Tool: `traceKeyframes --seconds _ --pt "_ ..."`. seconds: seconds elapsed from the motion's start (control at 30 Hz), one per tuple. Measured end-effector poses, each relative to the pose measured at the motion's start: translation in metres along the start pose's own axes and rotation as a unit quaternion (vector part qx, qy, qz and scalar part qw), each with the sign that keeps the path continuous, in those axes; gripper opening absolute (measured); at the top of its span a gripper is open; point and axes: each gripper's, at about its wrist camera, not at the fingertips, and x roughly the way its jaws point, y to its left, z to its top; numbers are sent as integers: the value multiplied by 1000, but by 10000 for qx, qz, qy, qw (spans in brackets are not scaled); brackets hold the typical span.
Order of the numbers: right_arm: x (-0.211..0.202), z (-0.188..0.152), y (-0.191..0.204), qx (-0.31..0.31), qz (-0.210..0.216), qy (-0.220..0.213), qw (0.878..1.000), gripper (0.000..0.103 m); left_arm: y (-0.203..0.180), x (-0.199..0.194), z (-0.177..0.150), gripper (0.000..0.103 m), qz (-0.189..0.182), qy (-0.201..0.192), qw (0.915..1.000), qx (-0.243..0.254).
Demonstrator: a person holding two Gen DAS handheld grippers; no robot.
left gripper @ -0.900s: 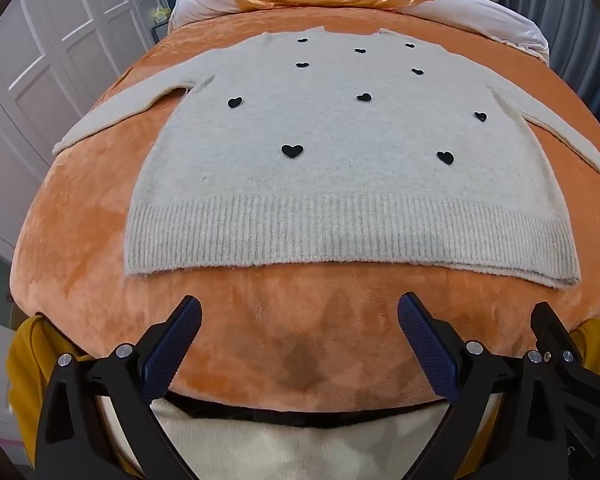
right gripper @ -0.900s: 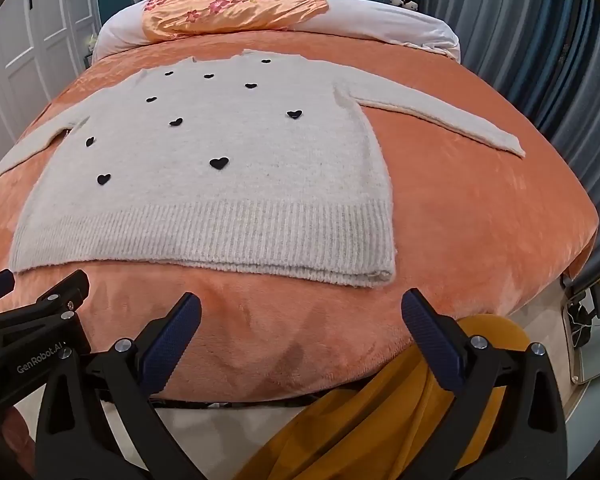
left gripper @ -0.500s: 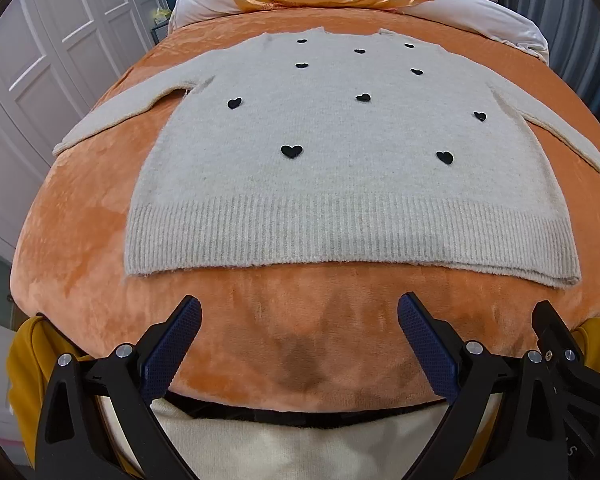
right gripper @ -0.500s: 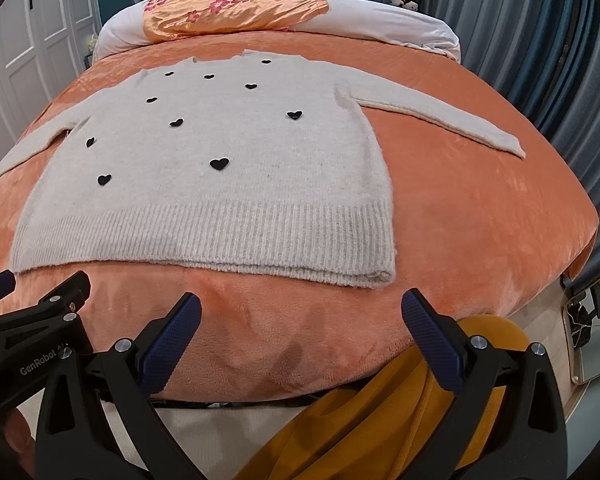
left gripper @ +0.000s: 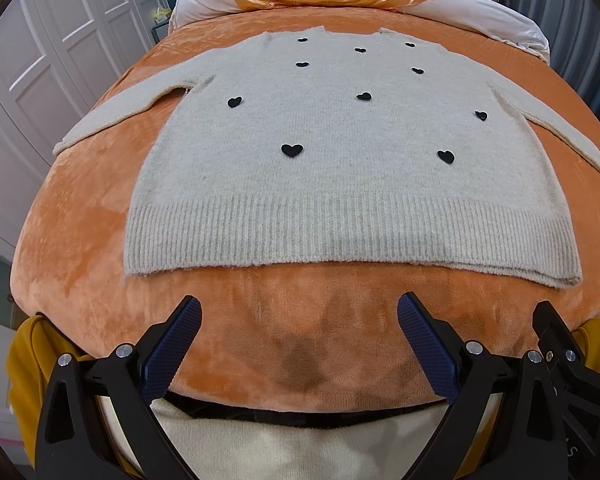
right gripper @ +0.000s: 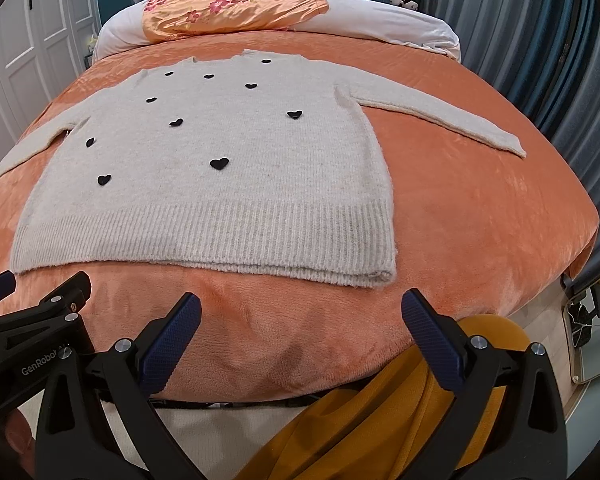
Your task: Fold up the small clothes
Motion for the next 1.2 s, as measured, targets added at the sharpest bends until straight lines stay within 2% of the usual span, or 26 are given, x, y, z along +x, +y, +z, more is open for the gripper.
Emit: traceKeyframes --seconds 0.77,0.93,1.0,1.1,1.2 --pt "4 0 1 -17 20 50 10000 98 0 2 -1 95 -20 29 10000 -16" --pt "5 1 2 -34 28 69 10000 98 2 7 -4 95 -39 127 9999 -29" --pt "7 2 3 -39 46 94 9999 98 3 10 -2 95 -145 303 9994 -48" --pt "12 9 -7 71 114 125 9998 98 7 14 3 95 -257 457 9985 -158" --pt "24 24 -39 445 101 154 9988 98 17 17 13 95 -318 514 9976 -327"
